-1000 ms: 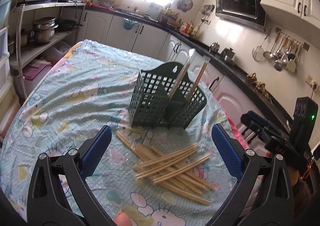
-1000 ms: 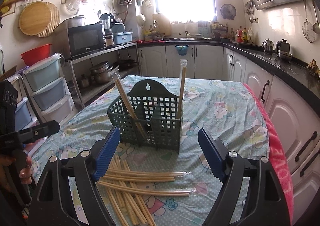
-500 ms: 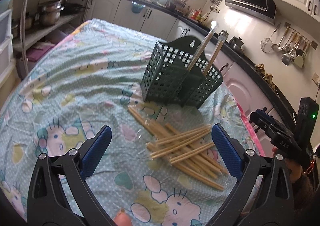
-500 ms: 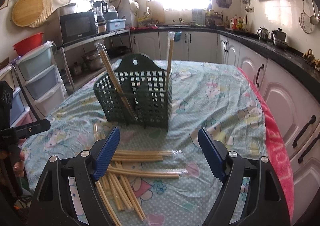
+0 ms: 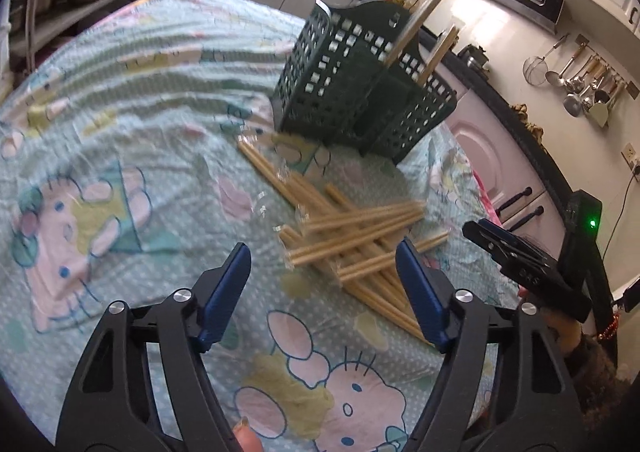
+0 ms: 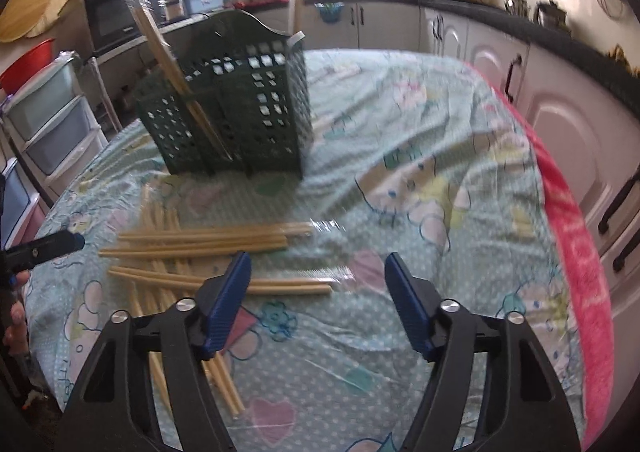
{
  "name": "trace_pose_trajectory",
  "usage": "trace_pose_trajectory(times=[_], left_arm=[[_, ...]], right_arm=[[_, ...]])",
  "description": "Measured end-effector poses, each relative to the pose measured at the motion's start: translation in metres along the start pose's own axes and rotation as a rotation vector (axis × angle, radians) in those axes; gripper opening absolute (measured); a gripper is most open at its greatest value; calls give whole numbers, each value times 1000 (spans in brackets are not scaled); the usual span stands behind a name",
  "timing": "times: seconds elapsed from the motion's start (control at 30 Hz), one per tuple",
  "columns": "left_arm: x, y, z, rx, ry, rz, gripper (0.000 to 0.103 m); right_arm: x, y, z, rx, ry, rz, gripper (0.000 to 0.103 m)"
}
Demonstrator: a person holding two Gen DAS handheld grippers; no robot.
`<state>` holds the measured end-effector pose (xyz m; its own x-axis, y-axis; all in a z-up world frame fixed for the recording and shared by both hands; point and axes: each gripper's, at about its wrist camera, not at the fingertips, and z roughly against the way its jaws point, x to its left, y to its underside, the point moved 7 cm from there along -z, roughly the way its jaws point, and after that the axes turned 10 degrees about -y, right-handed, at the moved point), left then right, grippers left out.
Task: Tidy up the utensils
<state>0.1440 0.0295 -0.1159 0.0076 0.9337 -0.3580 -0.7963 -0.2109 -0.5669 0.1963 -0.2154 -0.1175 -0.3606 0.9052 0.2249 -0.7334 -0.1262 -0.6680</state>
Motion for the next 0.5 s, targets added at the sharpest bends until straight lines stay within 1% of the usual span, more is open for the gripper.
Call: trace_pose_trajectory(times=[0.03, 0.1, 0.3, 0.4, 0.5], left_arm=[[0, 1, -2, 9, 2, 5, 60], [1, 4, -8, 27, 7, 21, 57], [7, 5, -15, 42, 14, 57, 47], [9, 4, -18, 44, 15, 63, 41], [9, 4, -21, 49, 23, 70, 35]], right_arm=[[-4, 2, -3, 9, -1, -12, 62], [-8, 5, -7, 19, -6, -28, 57], [-13, 9, -20, 52, -45, -76, 45], [-13, 11, -27, 70, -46, -78, 43], [-14, 14, -32, 74, -53, -82, 42]])
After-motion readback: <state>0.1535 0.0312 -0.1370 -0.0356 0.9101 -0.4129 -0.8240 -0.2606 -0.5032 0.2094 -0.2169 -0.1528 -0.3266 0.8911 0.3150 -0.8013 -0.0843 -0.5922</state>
